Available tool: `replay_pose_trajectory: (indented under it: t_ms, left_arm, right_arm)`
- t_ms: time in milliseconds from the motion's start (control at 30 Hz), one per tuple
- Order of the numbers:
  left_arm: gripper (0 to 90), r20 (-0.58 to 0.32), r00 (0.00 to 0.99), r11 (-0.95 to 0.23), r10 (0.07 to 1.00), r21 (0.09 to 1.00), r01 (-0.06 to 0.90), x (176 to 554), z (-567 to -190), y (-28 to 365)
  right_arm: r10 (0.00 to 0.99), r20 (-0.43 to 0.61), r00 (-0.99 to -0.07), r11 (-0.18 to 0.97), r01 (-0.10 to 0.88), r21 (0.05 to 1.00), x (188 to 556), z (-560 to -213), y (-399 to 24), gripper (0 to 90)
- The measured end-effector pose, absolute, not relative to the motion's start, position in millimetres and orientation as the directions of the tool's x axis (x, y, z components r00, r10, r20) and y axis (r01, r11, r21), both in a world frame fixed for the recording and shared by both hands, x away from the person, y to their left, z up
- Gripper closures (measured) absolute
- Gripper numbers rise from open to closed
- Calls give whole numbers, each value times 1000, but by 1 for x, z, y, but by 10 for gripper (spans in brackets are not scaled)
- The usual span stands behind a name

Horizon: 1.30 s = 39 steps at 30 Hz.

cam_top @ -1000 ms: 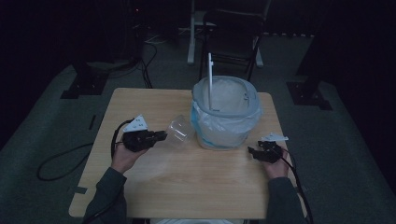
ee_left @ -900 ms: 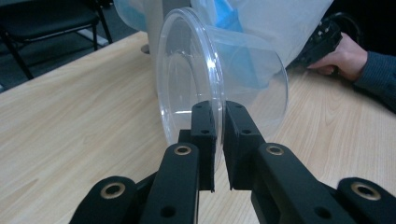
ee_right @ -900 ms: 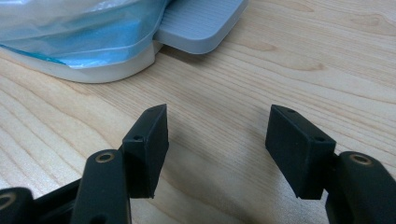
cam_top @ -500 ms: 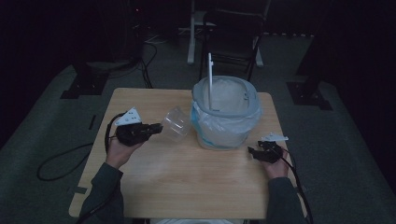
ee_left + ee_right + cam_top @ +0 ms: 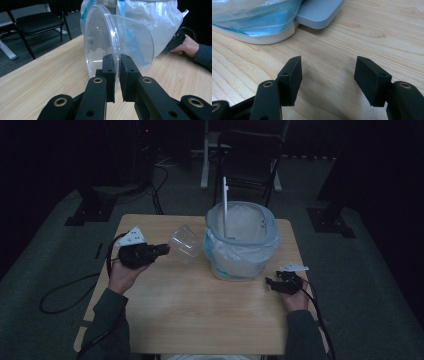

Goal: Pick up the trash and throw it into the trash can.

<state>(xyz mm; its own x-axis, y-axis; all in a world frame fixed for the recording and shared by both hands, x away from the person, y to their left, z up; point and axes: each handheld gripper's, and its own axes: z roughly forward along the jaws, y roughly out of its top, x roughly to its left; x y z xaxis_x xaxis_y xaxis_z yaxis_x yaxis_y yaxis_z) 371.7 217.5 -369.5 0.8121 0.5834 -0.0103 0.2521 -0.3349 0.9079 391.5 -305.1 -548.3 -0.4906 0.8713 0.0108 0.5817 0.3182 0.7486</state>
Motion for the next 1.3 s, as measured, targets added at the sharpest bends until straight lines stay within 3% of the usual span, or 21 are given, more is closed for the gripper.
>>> replay_pose_trajectory:
  t_ms: [1300]
  left_arm:
    - [841,43,818,-331,573,925,184,371,-317,219]
  right_arm:
    - [871,10,-491,320,582,748,391,-548,-305,380]
